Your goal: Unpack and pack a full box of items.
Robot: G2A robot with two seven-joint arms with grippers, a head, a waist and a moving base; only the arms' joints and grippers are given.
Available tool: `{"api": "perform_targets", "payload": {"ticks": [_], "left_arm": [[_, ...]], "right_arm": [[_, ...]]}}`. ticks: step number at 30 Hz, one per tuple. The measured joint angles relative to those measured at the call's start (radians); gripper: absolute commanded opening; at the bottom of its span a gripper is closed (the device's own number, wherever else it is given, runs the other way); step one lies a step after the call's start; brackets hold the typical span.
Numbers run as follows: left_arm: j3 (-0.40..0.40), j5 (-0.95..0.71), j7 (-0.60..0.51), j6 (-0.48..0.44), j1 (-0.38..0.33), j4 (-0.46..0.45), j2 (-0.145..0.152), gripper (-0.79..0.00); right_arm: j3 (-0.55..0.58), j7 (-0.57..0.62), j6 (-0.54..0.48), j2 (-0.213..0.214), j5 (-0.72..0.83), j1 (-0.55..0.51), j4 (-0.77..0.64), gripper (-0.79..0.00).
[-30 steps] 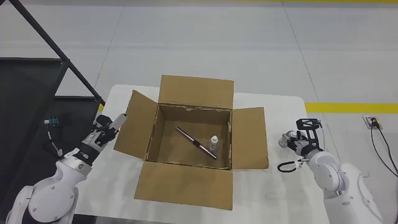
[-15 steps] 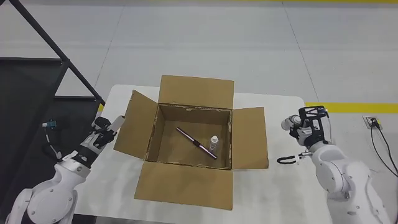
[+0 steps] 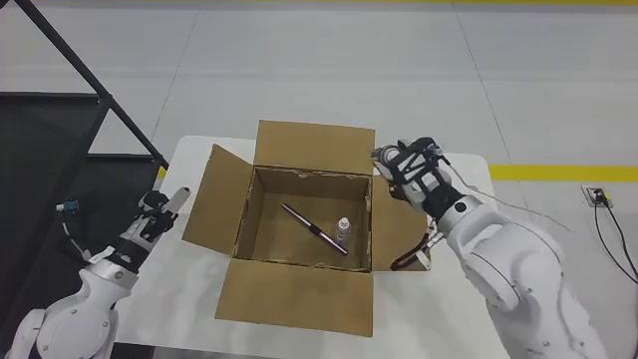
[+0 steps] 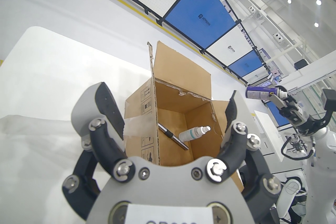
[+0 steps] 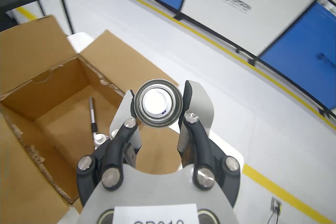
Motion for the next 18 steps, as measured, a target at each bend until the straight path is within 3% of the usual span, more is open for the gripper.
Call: {"api": "perform_targets", "payload": {"ticks": [5, 8, 18], "left_arm": [[-0.012, -0.008, 0.003, -0.004, 0.009, -0.002, 0.000, 0.000], [-0.012, -0.008, 0.003, -0.004, 0.008, -0.002, 0.000, 0.000], [-0.012, -0.007, 0.002, -0.004, 0.008, -0.002, 0.000, 0.000]], "right_arm": [[-0.170, 0.020, -0.144, -0.033, 0.143, 0.191, 0.224, -0.785], [-0.263, 0.020, -0.180, -0.059, 0.196, 0.280, 0.356, -0.785], [-0.500, 0.007, -0.177, -0.153, 0.285, 0.464, 0.714, -0.785]]}}
